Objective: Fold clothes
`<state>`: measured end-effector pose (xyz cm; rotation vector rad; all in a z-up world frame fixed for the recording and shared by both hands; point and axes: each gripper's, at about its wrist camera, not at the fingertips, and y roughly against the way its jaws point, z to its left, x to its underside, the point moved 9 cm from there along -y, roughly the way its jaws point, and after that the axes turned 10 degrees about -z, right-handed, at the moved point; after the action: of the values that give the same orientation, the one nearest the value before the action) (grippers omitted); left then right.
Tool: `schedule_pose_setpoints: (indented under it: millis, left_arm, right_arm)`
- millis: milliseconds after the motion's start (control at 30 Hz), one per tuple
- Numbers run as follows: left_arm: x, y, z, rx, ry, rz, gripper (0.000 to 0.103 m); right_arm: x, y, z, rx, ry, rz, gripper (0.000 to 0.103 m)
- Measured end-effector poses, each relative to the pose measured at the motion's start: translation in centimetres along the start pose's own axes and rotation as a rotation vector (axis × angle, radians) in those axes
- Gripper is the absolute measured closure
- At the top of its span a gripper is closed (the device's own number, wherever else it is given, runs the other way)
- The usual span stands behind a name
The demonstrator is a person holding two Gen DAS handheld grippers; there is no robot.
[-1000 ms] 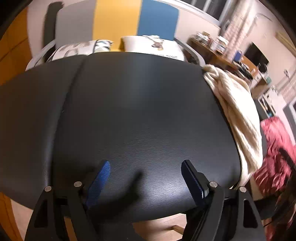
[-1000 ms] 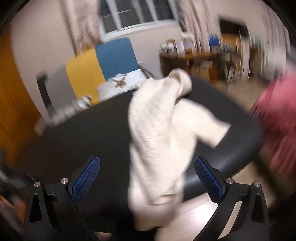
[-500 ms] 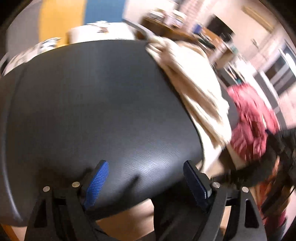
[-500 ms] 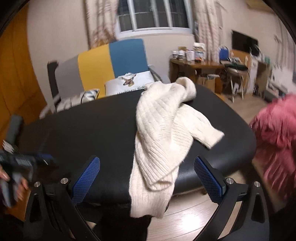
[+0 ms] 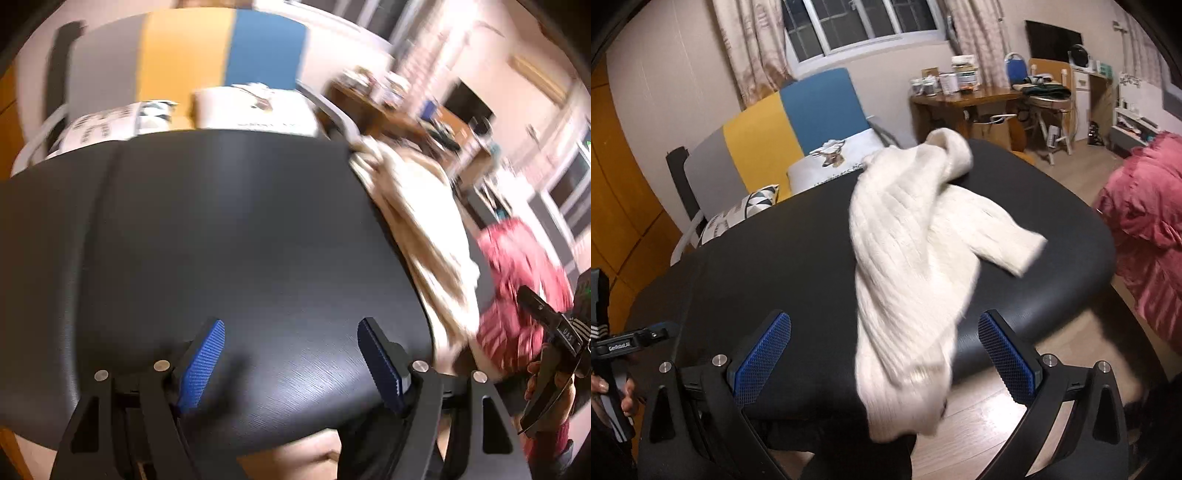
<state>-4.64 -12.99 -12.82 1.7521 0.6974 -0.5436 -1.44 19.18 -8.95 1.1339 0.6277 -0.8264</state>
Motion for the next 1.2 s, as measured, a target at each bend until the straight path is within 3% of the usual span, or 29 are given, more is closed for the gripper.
schedule_pose_setpoints:
  millis: [33,167,233,300,367,433,500,533,567,667,767,800,933,1000,1200]
  left_arm:
    - [-0.6,0.4,1.3,-0.031,0.012,-0.022,0.027]
    - [-2.5,3.3,6.2,-0.182,0.058,-0.143,0.027]
    - [-3.2,4.4,8.7,-0.246,0.096,-0.185,0.027]
    - [-3.4,4.5,10.7,-0.273,0.138,-0.187,0.027]
    - [-3.5,3.7,11.3,-0.255,0.167,-0.165,0.027]
    - [-3.4,2.7,11.7,-0.232,0.194,-0.14,0.027]
    - [-3.4,1.6,11.3,-0.208,0.203,-0.117,0.028]
    - [-3.4,0.5,9.8,-0.167,0.183,-0.101,0.028]
    - [-3.4,-0.6,8.1,-0.12,0.161,-0.085,0.028]
    - [-3.2,-4.0,2.6,0.046,0.106,-0.033,0.028]
    - [-2.4,-7.4,-4.5,0.276,0.115,0.057,0.028]
    - [-2.1,-8.2,-6.4,0.313,0.104,0.08,0.028]
    - [-0.3,-11.3,-12.9,0.41,0.066,0.17,0.028]
    - [0.8,-12.4,-14.8,0.433,0.079,0.229,0.028]
    - [3.7,-15.0,-16.2,0.501,0.246,0.414,0.03]
  right_arm:
    - [-0.7,-0.6,0.3,-0.028,-0.01,-0.001,0.0]
    - [-2.8,-4.4,2.7,-0.298,-0.153,0.078,0.0]
    - [-3.2,-6.6,3.5,-0.349,-0.171,0.107,0.0]
    - [-2.4,-9.3,3.5,-0.333,-0.174,0.158,0.0]
    - [-0.8,-11.6,3.2,-0.324,-0.167,0.238,0.0]
    - [-0.4,-13.0,0.8,-0.188,-0.133,0.238,0.0]
    - [-0.7,-12.5,-3.1,0.04,-0.093,0.208,0.0]
    - [-1.0,-12.0,-5.1,0.159,-0.072,0.191,0.0]
    - [-1.0,-10.7,-5.7,0.165,-0.082,0.169,0.0]
    - [-1.1,-5.9,-5.7,0.051,-0.15,0.098,0.0]
    - [0.1,-2.9,-5.3,-0.005,-0.182,0.091,0.0]
    - [0.7,-2.0,-5.0,-0.037,-0.201,0.097,0.0]
    - [3.2,-0.2,-3.1,-0.106,-0.188,0.116,0.0]
    - [4.4,-0.5,-2.7,-0.099,-0.163,0.138,0.0]
    - [6.5,-2.0,-3.7,-0.066,-0.188,0.156,0.0]
